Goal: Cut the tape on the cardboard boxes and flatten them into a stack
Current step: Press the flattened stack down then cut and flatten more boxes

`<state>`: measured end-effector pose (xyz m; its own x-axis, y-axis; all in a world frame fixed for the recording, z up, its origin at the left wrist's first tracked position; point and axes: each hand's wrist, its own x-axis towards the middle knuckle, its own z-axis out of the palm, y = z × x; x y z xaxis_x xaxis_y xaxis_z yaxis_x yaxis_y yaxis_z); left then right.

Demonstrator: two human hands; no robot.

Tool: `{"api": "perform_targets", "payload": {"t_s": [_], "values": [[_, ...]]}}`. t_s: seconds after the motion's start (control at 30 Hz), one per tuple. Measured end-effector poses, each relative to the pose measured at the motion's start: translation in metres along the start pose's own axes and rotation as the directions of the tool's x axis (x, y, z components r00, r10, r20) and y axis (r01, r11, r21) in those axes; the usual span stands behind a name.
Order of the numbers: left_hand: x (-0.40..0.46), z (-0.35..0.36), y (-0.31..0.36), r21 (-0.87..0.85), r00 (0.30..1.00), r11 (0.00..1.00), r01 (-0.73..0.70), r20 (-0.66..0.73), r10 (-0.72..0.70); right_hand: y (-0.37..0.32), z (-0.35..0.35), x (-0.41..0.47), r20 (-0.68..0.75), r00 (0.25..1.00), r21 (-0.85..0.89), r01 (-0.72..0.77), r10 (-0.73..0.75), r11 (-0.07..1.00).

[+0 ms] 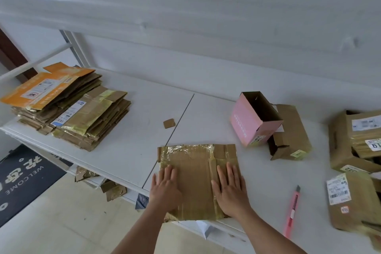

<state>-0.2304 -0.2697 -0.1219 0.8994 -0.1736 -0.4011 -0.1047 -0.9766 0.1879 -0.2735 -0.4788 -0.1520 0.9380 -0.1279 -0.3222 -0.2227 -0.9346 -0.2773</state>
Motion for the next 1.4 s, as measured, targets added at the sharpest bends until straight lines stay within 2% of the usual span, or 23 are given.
{"api": "perform_targets", "payload": {"t_s": [0.17,0.27,0.37,0.43,0.47,0.57,0.77,0.9,1.03,1.1,1.17,1.3,1.4], "values": [[0.005,0.013,0.007,0.083,0.999,0.996,-0.007,-0.032,0.010,-0.001,0.011,0.006,-0.100,0.995,-0.112,-0.035,0.024,0.993],[0.010,0.017,0.007,0.010,0.995,0.999,-0.045,-0.090,0.046,0.001,0.016,0.003,-0.094,0.995,-0.075,-0.019,0.011,0.997],[0.015,0.020,0.002,-0.030,0.990,0.996,-0.086,-0.114,0.082,0.003,0.015,-0.005,-0.190,0.981,-0.075,0.022,-0.036,0.997],[0.014,0.026,-0.003,-0.038,0.975,0.991,-0.131,-0.185,0.122,0.003,0.015,-0.007,-0.226,0.973,-0.076,0.041,-0.057,0.996],[0.012,0.027,-0.005,-0.026,0.965,0.990,-0.140,-0.226,0.131,0.002,0.015,-0.007,-0.229,0.971,-0.074,0.049,-0.065,0.996],[0.014,0.032,-0.014,-0.037,0.972,0.988,-0.148,-0.189,0.139,0.005,0.019,-0.003,-0.219,0.973,-0.081,0.057,-0.073,0.995],[0.013,0.042,-0.010,-0.003,0.942,0.988,-0.152,-0.304,0.144,0.007,0.023,-0.002,-0.217,0.973,-0.089,0.063,-0.081,0.994],[0.019,0.046,-0.011,0.003,0.942,0.985,-0.172,-0.291,0.166,0.007,0.025,0.003,-0.193,0.978,-0.060,0.069,-0.079,0.996],[0.022,0.044,-0.009,0.001,0.961,0.991,-0.130,-0.246,0.126,0.010,0.012,0.006,-0.135,0.985,-0.091,0.092,-0.104,0.992],[0.019,0.038,-0.006,0.040,0.969,0.994,-0.104,-0.221,0.110,0.010,0.002,0.005,-0.094,0.992,-0.017,0.086,-0.087,0.996],[0.018,0.033,-0.004,0.052,0.979,0.997,-0.047,-0.195,0.057,0.009,-0.004,-0.002,-0.138,0.989,0.004,0.063,-0.062,0.998],[0.015,0.020,0.002,-0.006,0.988,0.998,0.069,-0.136,-0.069,-0.007,0.003,-0.028,-0.368,0.930,0.033,0.028,-0.014,0.999],[0.017,0.016,0.007,-0.106,0.990,0.991,0.085,-0.100,-0.096,-0.025,0.017,-0.040,-0.388,0.910,0.078,-0.125,0.146,0.989]]}}
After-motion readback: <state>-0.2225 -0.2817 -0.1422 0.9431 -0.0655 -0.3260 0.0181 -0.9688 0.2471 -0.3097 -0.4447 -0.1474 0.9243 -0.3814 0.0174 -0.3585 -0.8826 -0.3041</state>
